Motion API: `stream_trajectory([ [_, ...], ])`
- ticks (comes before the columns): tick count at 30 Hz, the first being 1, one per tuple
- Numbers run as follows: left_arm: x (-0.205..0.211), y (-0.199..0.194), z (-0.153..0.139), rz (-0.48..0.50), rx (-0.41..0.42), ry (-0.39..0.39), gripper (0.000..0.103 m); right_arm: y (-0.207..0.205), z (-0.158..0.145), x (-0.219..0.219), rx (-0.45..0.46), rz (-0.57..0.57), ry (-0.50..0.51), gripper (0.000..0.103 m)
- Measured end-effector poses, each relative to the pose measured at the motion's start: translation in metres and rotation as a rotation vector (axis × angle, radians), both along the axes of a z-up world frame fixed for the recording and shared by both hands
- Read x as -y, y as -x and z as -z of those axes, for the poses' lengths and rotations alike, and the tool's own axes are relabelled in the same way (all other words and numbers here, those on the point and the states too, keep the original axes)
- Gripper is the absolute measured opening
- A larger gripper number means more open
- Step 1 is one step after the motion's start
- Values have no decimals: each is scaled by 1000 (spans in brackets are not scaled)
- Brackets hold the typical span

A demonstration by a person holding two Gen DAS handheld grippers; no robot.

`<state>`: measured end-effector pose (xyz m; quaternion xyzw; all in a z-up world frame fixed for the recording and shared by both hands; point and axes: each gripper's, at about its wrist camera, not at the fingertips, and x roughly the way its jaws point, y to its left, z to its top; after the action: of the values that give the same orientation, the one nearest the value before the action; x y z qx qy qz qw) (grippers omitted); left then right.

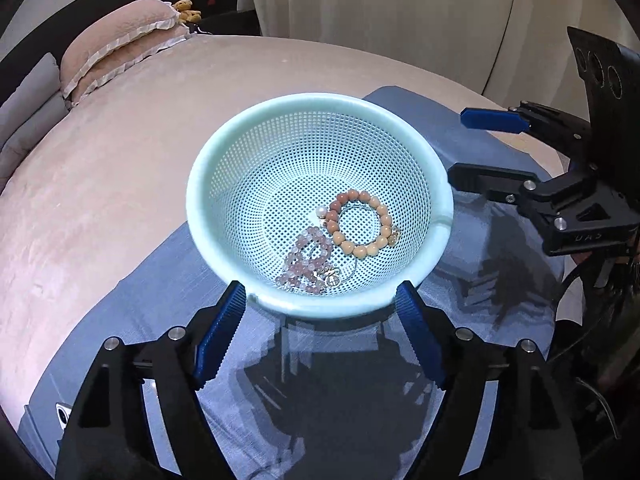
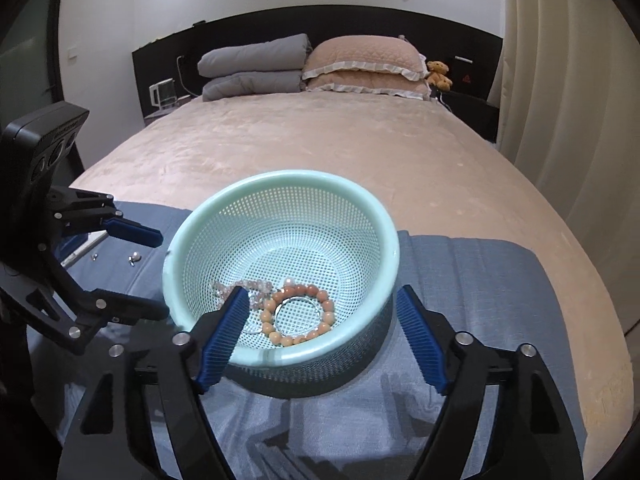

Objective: Organize jewelry
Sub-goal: 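Withdraw both tools from the basket toward the ring and pearl stud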

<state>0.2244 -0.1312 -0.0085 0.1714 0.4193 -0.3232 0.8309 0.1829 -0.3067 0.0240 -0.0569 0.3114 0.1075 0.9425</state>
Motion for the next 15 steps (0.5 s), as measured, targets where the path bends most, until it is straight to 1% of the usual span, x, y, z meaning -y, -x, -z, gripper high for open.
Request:
stream_trajectory([
  [1, -5, 2, -1, -6, 2, 1, 81, 2, -2, -1, 7, 3, 6, 85],
  [5, -25, 9, -3, -31, -1, 18, 85, 5, -8, -11, 8, -12, 39, 86],
  [12, -52, 24, -9, -88, 24, 14, 92, 15, -16, -38, 9, -58, 102, 86],
  [15, -63, 30, -14, -113, 34, 21, 95, 19, -22, -47, 17, -80, 112, 86],
])
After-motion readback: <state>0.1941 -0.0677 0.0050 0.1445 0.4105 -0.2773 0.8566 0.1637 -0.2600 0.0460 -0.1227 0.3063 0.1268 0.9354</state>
